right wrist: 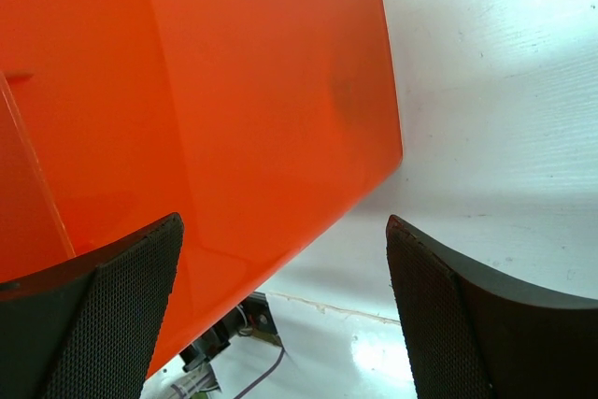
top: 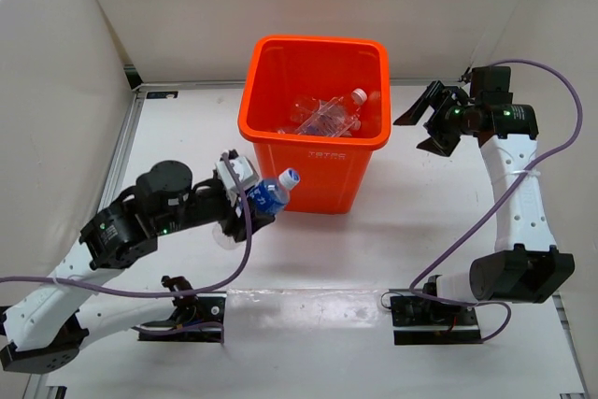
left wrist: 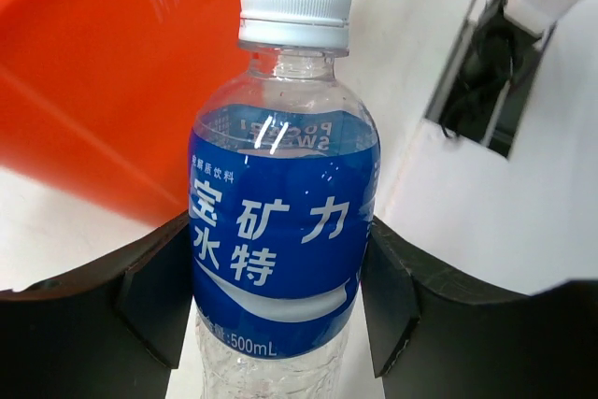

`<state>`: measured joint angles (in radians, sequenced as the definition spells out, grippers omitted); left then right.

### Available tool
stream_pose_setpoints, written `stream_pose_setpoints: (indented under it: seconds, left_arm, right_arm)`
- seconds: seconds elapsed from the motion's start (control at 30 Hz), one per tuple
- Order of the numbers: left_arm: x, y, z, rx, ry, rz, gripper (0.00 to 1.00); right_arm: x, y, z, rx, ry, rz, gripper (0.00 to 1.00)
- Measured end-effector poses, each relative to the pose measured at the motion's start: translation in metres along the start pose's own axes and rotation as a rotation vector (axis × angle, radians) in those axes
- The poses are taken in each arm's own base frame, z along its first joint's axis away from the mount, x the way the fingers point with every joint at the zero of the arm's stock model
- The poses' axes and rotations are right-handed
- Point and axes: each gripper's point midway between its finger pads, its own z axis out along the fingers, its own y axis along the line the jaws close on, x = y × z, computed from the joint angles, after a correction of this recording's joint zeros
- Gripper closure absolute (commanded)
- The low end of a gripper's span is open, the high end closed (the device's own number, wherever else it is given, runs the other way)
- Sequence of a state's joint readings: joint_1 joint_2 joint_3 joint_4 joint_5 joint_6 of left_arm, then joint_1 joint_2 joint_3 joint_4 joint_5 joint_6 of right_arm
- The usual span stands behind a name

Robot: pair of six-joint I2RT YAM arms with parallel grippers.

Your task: Put the plastic bottles in the bin

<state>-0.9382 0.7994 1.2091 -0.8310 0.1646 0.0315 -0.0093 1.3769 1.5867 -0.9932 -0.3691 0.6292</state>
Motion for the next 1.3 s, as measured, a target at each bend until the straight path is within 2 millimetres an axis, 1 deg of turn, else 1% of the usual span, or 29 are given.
stream_pose_setpoints:
  seconds: [0.07, 0.1, 0.17, 0.2, 0.23, 0.27, 0.3, 0.33, 0.4, 0.47, 0.5, 0.53, 0.6, 0.63, 0.7, 0.73, 0.77, 0.83, 0.93, 1.0, 1.07, 1.13, 1.17, 1.23, 1.27, 1.3]
  left_arm:
    - [-0.025, 0.003, 0.001, -0.007, -0.046, 0.046, 0.30]
    - [-0.038, 0.006, 0.001, -0.017, -0.064, 0.069, 0.30]
    - [-0.072, 0.015, 0.006, -0.051, -0.111, 0.122, 0.26]
    - [-0.095, 0.022, 0.007, -0.078, -0.145, 0.153, 0.25]
    - [-0.118, 0.029, 0.010, -0.107, -0.189, 0.180, 0.21]
    - [-0.141, 0.037, 0.013, -0.142, -0.236, 0.207, 0.21]
    - [-0.162, 0.045, 0.015, -0.180, -0.271, 0.230, 0.21]
    - [-0.183, 0.054, 0.016, -0.217, -0.313, 0.250, 0.18]
    - [-0.224, 0.070, 0.018, -0.284, -0.400, 0.279, 0.15]
    - [-0.263, 0.083, 0.015, -0.339, -0.497, 0.293, 0.12]
    - [-0.277, 0.089, 0.015, -0.360, -0.531, 0.294, 0.12]
    - [-0.290, 0.094, 0.015, -0.378, -0.562, 0.293, 0.08]
    - [-0.309, 0.104, 0.018, -0.402, -0.612, 0.273, 0.05]
    - [-0.315, 0.110, 0.022, -0.411, -0.625, 0.255, 0.04]
    - [-0.318, 0.125, 0.032, -0.425, -0.631, 0.210, 0.02]
    - [-0.316, 0.133, 0.039, -0.434, -0.623, 0.186, 0.02]
    - [-0.313, 0.141, 0.044, -0.441, -0.612, 0.167, 0.00]
    - [-0.304, 0.156, 0.057, -0.456, -0.580, 0.134, 0.00]
    - [-0.292, 0.168, 0.064, -0.472, -0.546, 0.106, 0.00]
    - [-0.284, 0.172, 0.061, -0.483, -0.529, 0.100, 0.00]
    - [-0.271, 0.176, 0.055, -0.509, -0.505, 0.086, 0.00]
    - [-0.251, 0.182, 0.044, -0.551, -0.469, 0.055, 0.00]
    - [-0.240, 0.185, 0.034, -0.578, -0.454, 0.033, 0.00]
    - [-0.208, 0.200, 0.011, -0.663, -0.402, -0.048, 0.00]
    - [-0.195, 0.205, 0.000, -0.699, -0.383, -0.078, 0.00]
    - [-0.177, 0.213, -0.014, -0.752, -0.355, -0.120, 0.00]
  right_arm:
    - [0.000, 0.000, 0.000, 0.000, 0.001, 0.001, 0.10]
    - [0.000, 0.000, 0.000, 0.000, 0.001, 0.003, 0.10]
    - [0.000, 0.000, 0.000, 0.000, 0.001, 0.004, 0.10]
    - [0.000, 0.000, 0.000, 0.000, 0.001, 0.007, 0.10]
    - [0.000, 0.000, 0.000, 0.000, 0.001, 0.008, 0.10]
    - [0.000, 0.000, 0.000, 0.000, 0.001, 0.009, 0.10]
    - [0.000, 0.000, 0.000, 0.000, 0.000, 0.011, 0.10]
    - [0.000, 0.001, 0.000, 0.000, 0.000, 0.013, 0.10]
    - [0.000, 0.001, 0.000, -0.002, -0.001, 0.015, 0.10]
    - [-0.001, 0.001, 0.000, -0.004, -0.004, 0.016, 0.10]
    - [-0.001, 0.002, 0.000, -0.005, -0.005, 0.015, 0.10]
    - [-0.002, 0.002, 0.000, -0.005, -0.006, 0.016, 0.10]
    - [-0.003, 0.002, 0.000, -0.010, -0.011, 0.018, 0.10]
    - [-0.005, 0.002, 0.000, -0.012, -0.016, 0.020, 0.10]
    - [-0.008, 0.001, -0.001, -0.015, -0.025, 0.023, 0.10]
    - [-0.010, 0.001, -0.001, -0.014, -0.029, 0.026, 0.10]
    - [-0.011, 0.000, -0.001, -0.014, -0.032, 0.028, 0.10]
    - [-0.013, -0.001, -0.002, -0.014, -0.038, 0.033, 0.10]
    - [-0.014, -0.001, -0.002, -0.018, -0.043, 0.038, 0.10]
    - [-0.016, 0.001, -0.001, -0.025, -0.044, 0.039, 0.10]
    - [-0.017, 0.002, 0.002, -0.028, -0.041, 0.046, 0.10]
    - [-0.017, 0.001, 0.006, -0.027, -0.030, 0.054, 0.10]
    - [-0.018, 0.000, 0.008, -0.025, -0.026, 0.058, 0.10]
    - [-0.018, -0.003, 0.013, -0.017, -0.013, 0.069, 0.10]
    - [-0.018, -0.004, 0.014, -0.015, -0.009, 0.072, 0.10]
    - [-0.019, -0.006, 0.016, -0.010, -0.004, 0.080, 0.10]
